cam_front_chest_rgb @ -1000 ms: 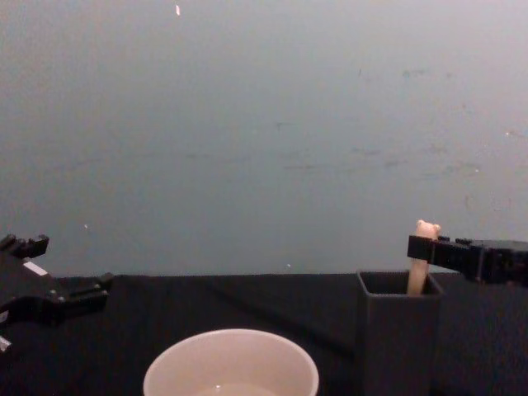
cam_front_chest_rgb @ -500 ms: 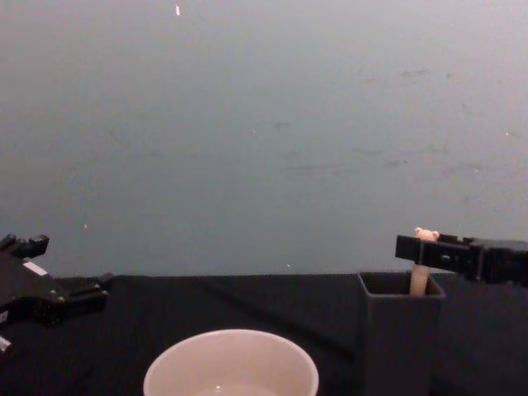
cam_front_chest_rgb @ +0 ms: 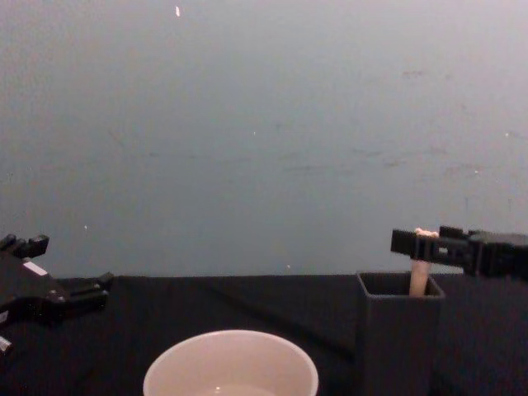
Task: Pick up the stirring spoon with one hand, stir inside the cup, then place it back in its original position.
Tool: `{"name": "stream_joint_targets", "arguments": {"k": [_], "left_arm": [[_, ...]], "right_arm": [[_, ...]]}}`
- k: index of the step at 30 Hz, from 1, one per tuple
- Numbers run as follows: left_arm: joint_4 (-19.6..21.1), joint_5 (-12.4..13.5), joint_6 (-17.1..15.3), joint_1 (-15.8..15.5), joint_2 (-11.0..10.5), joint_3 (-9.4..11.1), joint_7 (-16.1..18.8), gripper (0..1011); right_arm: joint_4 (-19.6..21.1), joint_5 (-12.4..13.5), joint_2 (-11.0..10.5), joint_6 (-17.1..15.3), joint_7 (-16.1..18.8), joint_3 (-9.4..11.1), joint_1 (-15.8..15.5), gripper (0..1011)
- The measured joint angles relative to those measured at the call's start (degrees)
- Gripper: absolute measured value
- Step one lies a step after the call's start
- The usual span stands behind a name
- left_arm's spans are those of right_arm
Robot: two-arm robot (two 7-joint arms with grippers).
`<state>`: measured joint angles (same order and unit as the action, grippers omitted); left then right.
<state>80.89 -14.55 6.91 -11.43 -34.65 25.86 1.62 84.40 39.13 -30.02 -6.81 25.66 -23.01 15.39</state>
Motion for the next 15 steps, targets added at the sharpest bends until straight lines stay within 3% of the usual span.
{"name": "stream_joint_targets", "arguments": {"k": [5,9,10,12,15], "left_arm": [[0.0,0.0,0.0,0.0,0.0,0.0,0.0,1001],[0.0,0.0,0.0,0.0,0.0,0.0,0.0,1001],[0.0,0.0,0.0,0.0,0.0,0.0,0.0,1001],[0.0,0.0,0.0,0.0,0.0,0.0,0.0,1001],[0.0,0.0,0.0,0.0,0.0,0.0,0.0,1001]], "right_arm": [[1.7,-1.3,1.7,3.3,-3.1,1.6,-0.9,1003],[2.9,-3.5,4.2,6.5,-8.6,4.1,-1.4,1003],[2.9,-3.5,4.2,6.5,-8.6,4.1,-1.4,1003],[3.1,-5.9,5.5,8.3,-12.7,5.6,-1.5,1003],[2.8,-8.0,6.2,9.3,-15.7,6.3,-1.7,1003]]}}
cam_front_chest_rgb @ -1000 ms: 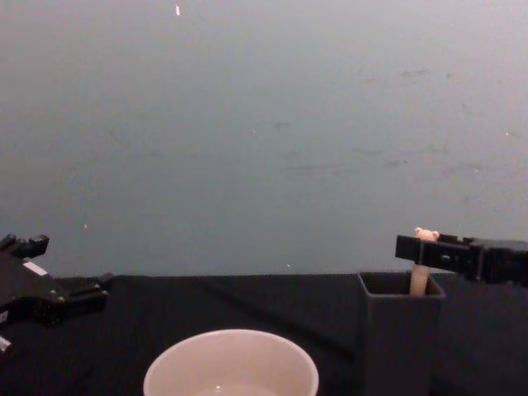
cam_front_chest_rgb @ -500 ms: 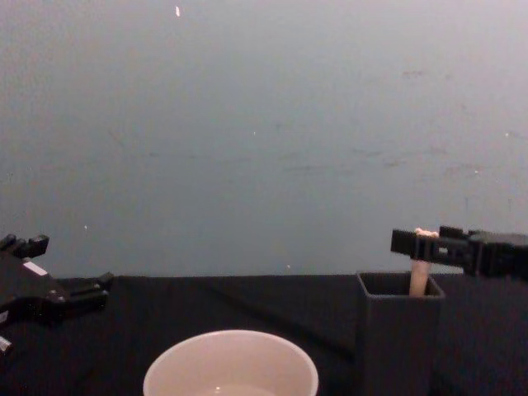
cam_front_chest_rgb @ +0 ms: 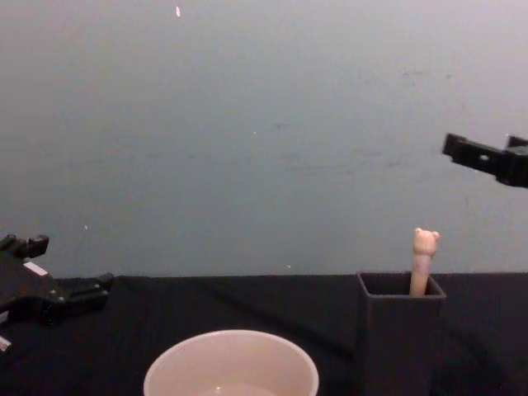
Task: Pick up the stirring spoon with one hand, stir inside the cup, then place it back in its original position.
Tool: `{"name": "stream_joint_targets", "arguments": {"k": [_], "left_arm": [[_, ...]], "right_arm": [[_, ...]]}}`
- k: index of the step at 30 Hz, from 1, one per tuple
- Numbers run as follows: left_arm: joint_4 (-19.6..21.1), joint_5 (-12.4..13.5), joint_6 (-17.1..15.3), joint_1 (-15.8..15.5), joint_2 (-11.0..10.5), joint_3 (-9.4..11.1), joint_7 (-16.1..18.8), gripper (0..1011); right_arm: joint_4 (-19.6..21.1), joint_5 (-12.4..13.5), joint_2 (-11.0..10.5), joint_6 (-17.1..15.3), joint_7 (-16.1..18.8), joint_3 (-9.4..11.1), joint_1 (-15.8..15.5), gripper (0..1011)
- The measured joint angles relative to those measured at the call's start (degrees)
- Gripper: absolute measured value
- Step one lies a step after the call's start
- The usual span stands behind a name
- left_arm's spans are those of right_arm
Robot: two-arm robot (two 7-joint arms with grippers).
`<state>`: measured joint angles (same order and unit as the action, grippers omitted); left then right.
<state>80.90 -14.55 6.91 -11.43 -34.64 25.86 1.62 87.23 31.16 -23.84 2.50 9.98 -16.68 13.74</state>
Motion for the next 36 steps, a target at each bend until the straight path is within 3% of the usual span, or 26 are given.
{"name": "stream_joint_targets", "arguments": {"k": [4,13,20,36], "left_arm": [[0.0,0.0,0.0,0.0,0.0,0.0,0.0,1001],[0.0,0.0,0.0,0.0,0.0,0.0,0.0,1001],[0.0,0.0,0.0,0.0,0.0,0.0,0.0,1001],[0.0,0.0,0.0,0.0,0.0,0.0,0.0,1001]], "right_arm": [[-1.8,-4.5,0.4,1.1,-3.8,0.3,-0.4,1002],[-5.7,-9.5,1.2,-2.1,-7.6,-0.5,-2.4,1003],[-8.6,-11.4,2.3,-4.0,-7.9,-1.1,-2.2,1003],[-8.2,-11.3,2.1,-3.8,-7.8,-1.1,-2.2,1003]]}}
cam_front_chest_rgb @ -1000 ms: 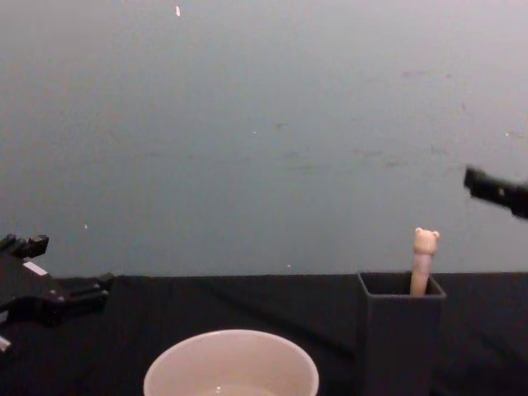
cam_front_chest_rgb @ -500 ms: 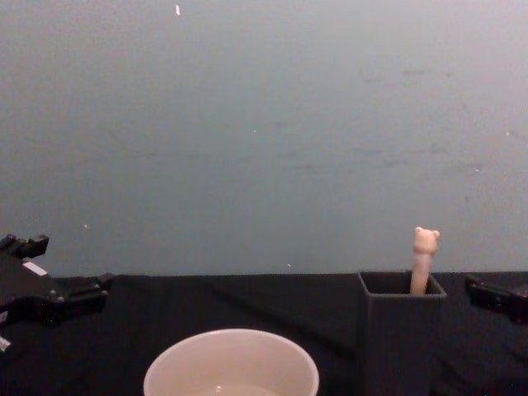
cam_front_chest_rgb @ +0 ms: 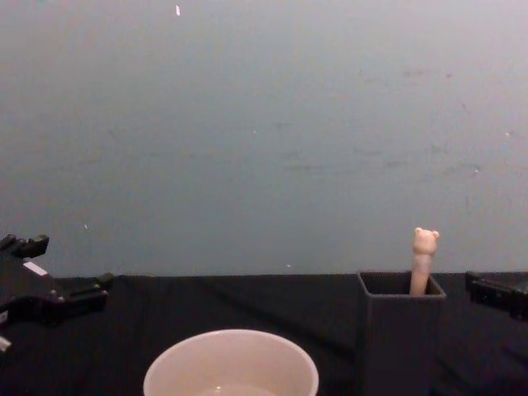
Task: Pick up the stirring spoon with one hand, stir inside the cup, then place it back in its original position.
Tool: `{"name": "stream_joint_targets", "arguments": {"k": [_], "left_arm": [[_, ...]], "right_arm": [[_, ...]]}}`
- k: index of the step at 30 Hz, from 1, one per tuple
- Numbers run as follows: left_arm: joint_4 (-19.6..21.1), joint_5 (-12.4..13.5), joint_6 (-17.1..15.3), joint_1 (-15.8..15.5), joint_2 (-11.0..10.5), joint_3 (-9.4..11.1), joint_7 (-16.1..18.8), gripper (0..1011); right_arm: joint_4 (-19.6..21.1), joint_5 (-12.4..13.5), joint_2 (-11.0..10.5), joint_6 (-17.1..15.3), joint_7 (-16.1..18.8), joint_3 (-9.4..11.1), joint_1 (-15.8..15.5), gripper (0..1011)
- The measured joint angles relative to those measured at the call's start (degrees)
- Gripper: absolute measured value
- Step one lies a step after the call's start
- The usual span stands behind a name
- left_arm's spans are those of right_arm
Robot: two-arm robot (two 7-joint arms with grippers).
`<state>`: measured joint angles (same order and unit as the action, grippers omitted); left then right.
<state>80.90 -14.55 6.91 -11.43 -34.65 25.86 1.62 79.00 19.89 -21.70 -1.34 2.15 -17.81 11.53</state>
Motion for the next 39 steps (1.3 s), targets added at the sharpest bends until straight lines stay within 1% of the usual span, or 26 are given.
{"name": "stream_joint_targets", "arguments": {"k": [39], "left_arm": [[0.0,0.0,0.0,0.0,0.0,0.0,0.0,1001]], "right_arm": [[0.2,0.2,-0.1,0.2,0.0,0.0,-0.1,1003]]}}
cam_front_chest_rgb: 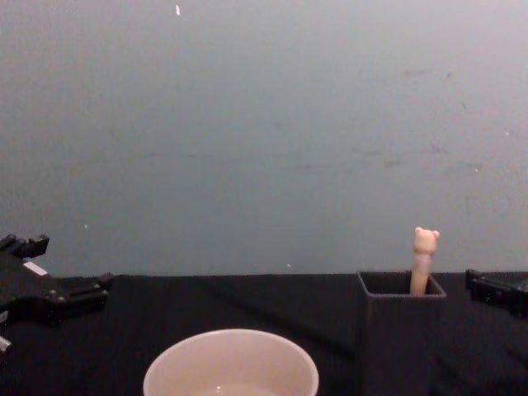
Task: Pick up the stirring spoon with one hand, stir inside the cup, then place it back in its original position.
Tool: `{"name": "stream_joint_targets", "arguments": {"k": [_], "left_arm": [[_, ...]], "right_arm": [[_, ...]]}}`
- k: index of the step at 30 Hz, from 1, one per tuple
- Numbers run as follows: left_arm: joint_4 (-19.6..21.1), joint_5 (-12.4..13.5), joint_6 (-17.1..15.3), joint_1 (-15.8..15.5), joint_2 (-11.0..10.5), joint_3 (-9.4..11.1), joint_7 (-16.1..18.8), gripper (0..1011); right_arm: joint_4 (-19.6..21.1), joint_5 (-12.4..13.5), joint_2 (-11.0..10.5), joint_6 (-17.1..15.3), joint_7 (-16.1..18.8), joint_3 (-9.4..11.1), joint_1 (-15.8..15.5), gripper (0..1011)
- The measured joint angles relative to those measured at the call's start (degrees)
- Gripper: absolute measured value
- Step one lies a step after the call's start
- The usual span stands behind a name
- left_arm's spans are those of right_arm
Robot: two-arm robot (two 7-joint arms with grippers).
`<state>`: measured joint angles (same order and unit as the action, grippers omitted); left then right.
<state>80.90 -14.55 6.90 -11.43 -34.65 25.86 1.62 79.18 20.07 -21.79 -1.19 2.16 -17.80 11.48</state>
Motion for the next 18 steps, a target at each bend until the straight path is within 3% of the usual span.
{"name": "stream_joint_targets", "arguments": {"k": [18], "left_arm": [[0.0,0.0,0.0,0.0,0.0,0.0,0.0,1001]], "right_arm": [[0.0,0.0,0.0,0.0,0.0,0.0,0.0,1003]]}}
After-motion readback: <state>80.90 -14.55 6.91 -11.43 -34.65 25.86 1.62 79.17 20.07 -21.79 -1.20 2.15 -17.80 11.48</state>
